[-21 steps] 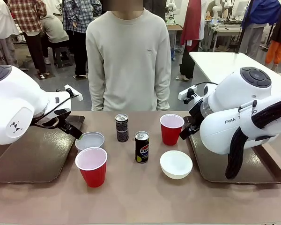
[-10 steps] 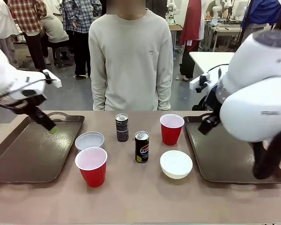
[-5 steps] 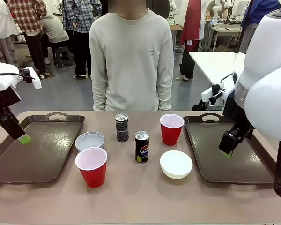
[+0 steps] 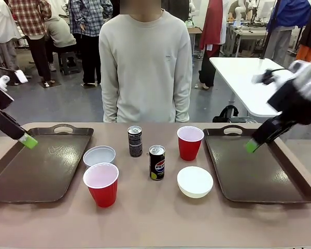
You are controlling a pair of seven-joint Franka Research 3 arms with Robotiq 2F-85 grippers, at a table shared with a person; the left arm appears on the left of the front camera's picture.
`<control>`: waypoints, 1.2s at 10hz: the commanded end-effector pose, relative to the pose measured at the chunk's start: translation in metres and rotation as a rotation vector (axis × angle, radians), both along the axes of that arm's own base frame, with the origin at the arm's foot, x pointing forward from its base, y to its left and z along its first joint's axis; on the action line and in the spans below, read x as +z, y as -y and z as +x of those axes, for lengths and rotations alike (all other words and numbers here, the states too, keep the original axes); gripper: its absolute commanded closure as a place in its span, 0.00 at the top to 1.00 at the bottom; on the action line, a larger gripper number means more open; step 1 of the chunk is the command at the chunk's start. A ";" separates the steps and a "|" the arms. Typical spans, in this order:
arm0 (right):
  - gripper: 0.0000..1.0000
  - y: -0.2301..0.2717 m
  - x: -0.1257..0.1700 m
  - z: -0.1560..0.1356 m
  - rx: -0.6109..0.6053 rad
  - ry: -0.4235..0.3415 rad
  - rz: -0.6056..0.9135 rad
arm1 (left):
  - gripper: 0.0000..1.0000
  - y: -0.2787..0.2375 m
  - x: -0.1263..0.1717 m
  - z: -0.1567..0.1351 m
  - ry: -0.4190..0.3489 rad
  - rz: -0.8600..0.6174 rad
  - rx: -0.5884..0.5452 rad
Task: Prepare tableware on both trays.
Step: Pick up a Picnic Bowl from the table and place it on a Handle tray.
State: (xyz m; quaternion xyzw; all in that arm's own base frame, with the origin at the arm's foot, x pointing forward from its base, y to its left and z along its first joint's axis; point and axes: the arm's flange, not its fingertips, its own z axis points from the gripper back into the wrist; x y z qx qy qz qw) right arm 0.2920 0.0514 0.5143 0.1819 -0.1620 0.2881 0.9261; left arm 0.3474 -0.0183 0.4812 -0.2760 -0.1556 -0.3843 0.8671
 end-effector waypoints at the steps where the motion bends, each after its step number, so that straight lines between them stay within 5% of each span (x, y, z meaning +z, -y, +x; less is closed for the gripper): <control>1: 1.00 0.052 -0.007 -0.026 -0.025 -0.059 0.249 | 1.00 -0.019 0.013 0.012 -0.124 -0.166 -0.074; 7: 1.00 0.183 -0.037 -0.042 -0.203 -0.191 0.450 | 1.00 -0.159 -0.004 -0.001 -0.251 -0.341 0.302; 12: 1.00 0.229 -0.030 -0.071 -0.252 -0.127 0.559 | 1.00 -0.196 -0.019 -0.010 -0.263 -0.387 0.453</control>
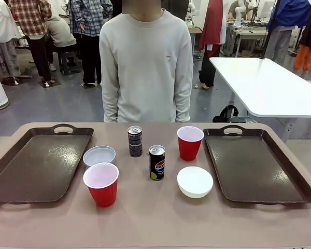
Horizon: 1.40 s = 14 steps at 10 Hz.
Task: Prepare tableware on both trays.
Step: Pick up a Picnic Bowl from the table and place it on a Handle tray.
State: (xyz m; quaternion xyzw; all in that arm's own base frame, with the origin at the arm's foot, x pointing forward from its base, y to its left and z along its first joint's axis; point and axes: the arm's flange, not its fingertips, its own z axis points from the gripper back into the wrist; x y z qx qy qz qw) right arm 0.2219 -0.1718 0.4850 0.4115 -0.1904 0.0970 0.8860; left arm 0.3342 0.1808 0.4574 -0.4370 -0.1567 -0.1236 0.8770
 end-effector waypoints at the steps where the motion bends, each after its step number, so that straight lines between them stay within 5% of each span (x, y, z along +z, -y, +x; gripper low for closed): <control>1: 1.00 0.007 -0.001 -0.002 0.014 0.018 0.031 | 1.00 0.001 0.004 0.000 0.008 -0.012 0.074; 5: 1.00 -0.011 -0.010 0.014 0.074 0.017 -0.006 | 1.00 0.008 0.007 -0.003 0.029 0.073 0.082; 14: 1.00 0.001 -0.004 0.001 0.011 -0.009 0.015 | 1.00 -0.006 0.004 0.001 0.009 0.010 0.056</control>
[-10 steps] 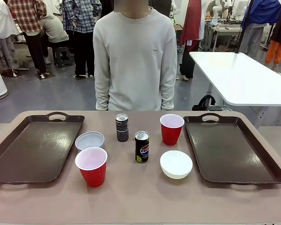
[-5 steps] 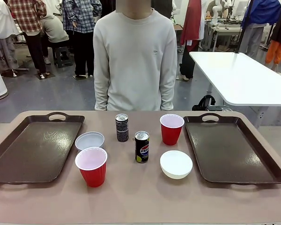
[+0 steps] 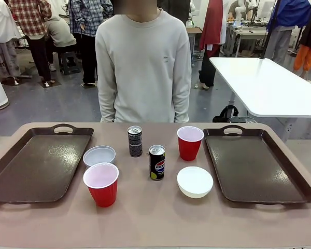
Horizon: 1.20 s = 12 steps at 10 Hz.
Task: Prepare tableware on both trays.
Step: Pick up a Picnic Bowl from the table and place it on a Handle tray.
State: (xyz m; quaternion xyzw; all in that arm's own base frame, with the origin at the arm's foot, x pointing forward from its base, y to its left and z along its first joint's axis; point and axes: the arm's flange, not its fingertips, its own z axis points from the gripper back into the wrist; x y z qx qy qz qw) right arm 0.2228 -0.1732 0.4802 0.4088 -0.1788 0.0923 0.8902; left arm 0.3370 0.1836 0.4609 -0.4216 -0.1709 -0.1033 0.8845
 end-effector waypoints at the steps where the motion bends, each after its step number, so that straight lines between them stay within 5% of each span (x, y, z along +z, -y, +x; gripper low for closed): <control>1: 1.00 0.000 0.001 0.001 0.011 0.016 0.024 | 1.00 -0.003 0.001 -0.002 0.001 -0.013 0.001; 6: 1.00 0.000 0.000 0.000 -0.001 -0.001 -0.001 | 1.00 -0.003 0.001 -0.002 0.001 -0.013 0.001; 10: 1.00 -0.148 0.021 0.037 0.031 -0.067 -0.411 | 1.00 -0.003 0.001 -0.002 0.001 -0.013 0.001; 12: 1.00 -0.243 -0.002 0.056 0.021 -0.123 -0.680 | 1.00 -0.003 0.001 -0.002 0.001 -0.013 0.001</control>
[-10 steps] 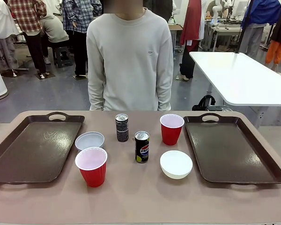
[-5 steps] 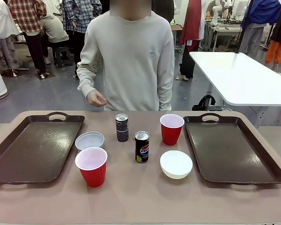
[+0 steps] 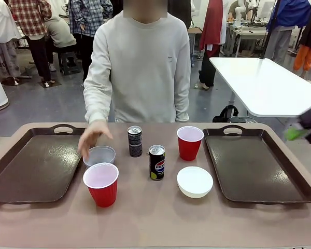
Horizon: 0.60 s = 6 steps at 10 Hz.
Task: Prepare tableware on both trays.
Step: Pick up a Picnic Bowl from the table and place it on a Handle tray.
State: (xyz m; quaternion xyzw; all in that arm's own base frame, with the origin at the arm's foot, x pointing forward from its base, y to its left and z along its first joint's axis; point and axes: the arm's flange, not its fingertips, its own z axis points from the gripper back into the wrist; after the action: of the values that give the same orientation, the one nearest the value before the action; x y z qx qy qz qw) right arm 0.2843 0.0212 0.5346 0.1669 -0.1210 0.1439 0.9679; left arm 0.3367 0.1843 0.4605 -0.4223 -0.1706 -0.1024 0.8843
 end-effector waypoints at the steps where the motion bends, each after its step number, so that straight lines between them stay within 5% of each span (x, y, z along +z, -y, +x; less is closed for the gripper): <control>1: 1.00 -0.086 -0.075 0.001 -0.069 -0.051 -0.254 | 1.00 -0.002 0.001 -0.001 0.002 -0.012 0.000; 2: 1.00 -0.121 -0.099 0.012 -0.172 0.002 -0.344 | 1.00 -0.002 0.001 -0.001 0.002 -0.012 0.000; 4: 1.00 -0.163 -0.142 0.025 -0.183 -0.018 -0.450 | 1.00 -0.002 0.001 -0.001 0.002 -0.012 0.000; 6: 1.00 -0.155 -0.137 0.031 -0.159 -0.030 -0.387 | 1.00 -0.002 0.001 -0.001 0.002 -0.012 0.000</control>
State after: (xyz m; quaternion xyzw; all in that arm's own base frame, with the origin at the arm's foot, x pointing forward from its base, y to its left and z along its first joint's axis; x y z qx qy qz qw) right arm 0.3247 0.2077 0.4030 -0.0494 -0.0864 0.0888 0.9911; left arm 0.3368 0.1848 0.4600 -0.4227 -0.1702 -0.1016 0.8843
